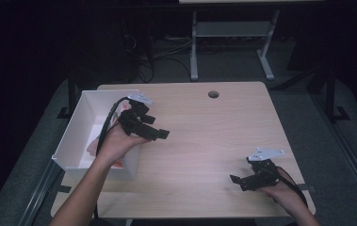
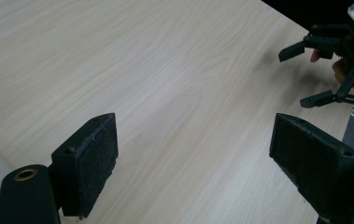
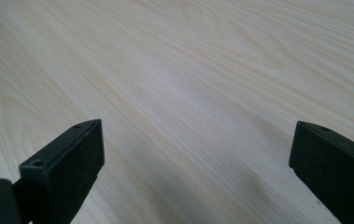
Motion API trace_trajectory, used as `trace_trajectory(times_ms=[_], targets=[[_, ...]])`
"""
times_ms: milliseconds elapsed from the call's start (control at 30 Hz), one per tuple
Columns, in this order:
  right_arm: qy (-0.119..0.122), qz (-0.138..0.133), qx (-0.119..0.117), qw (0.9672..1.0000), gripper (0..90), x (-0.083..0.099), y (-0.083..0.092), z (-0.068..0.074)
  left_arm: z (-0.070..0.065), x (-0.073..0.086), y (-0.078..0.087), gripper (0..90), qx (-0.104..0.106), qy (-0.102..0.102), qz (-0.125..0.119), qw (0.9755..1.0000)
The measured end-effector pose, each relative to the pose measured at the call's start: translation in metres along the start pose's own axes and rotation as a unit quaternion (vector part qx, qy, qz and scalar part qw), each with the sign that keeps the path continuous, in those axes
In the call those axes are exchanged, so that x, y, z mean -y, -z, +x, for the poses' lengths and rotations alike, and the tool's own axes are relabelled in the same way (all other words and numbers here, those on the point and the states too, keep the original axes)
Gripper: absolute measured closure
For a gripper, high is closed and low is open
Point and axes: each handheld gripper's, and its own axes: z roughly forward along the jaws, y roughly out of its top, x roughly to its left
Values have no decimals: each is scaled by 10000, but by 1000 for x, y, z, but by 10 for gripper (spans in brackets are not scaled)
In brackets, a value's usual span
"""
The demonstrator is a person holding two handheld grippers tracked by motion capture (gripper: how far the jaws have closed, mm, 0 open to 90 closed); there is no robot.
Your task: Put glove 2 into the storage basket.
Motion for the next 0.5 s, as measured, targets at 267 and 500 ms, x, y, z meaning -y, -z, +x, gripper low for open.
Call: trace_trajectory(times_ms=[267,500], targets=[[12,-8,0,10000,30,0,0,0,-22,6,-35,149,79,-174,174,9997],[2,-1,11,10000,30,0,0,0,-35,21,-67,149,125,-288,337,9989]])
